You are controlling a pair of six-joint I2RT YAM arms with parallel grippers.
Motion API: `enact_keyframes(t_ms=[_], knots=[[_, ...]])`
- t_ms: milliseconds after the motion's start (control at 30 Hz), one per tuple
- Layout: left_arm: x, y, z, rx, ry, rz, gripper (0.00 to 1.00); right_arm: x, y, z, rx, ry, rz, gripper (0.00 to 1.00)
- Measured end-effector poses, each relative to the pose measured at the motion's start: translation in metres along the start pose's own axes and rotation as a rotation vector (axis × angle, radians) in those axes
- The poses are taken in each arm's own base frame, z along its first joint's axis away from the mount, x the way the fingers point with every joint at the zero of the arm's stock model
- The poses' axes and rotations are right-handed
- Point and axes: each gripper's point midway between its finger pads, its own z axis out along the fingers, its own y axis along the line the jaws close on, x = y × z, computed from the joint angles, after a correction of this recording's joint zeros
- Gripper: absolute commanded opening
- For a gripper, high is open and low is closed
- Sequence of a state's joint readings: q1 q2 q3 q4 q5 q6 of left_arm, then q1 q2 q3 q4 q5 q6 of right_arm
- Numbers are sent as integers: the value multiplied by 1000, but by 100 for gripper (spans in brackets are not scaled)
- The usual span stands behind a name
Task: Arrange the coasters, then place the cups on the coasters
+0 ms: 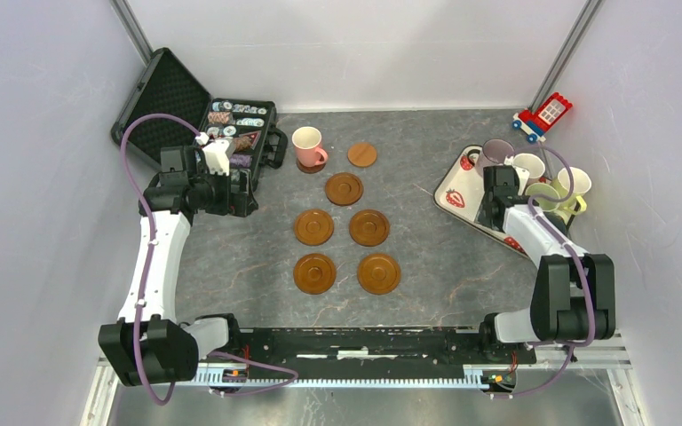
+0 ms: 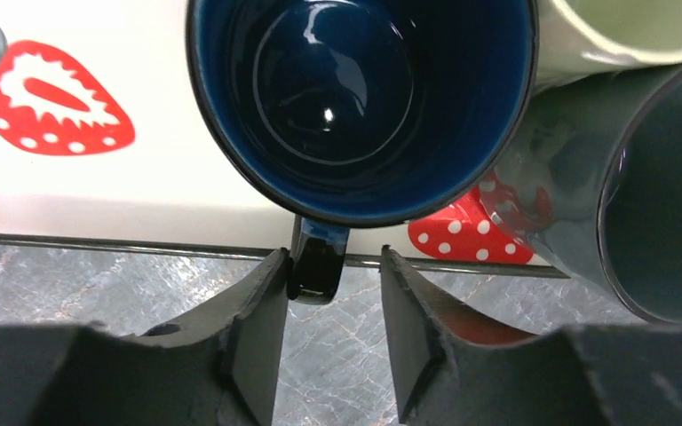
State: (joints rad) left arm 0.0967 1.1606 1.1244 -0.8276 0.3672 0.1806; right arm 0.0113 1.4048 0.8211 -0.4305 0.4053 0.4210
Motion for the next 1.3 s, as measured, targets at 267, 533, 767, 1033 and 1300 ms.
enact_keyframes(t_ms=[267,533,767,1033,1300], knots=[[0,0,-1,0,-3,1,100,15,-10,-7,-12,-8,-68,14],[0,-2,-4,-2,-12,5,100,18,-21,-14,-18,-52,-186,0],[1,-2,-3,-1,-11,5,100,15,-15,-23,-105,-90,-271,0],[1,-3,-3,8,-13,5,100,12,12,-40,-302,-138,-371,0],[0,-3,-1,10,-13,5,100,-18,49,-57,-488,-217,-449,0]])
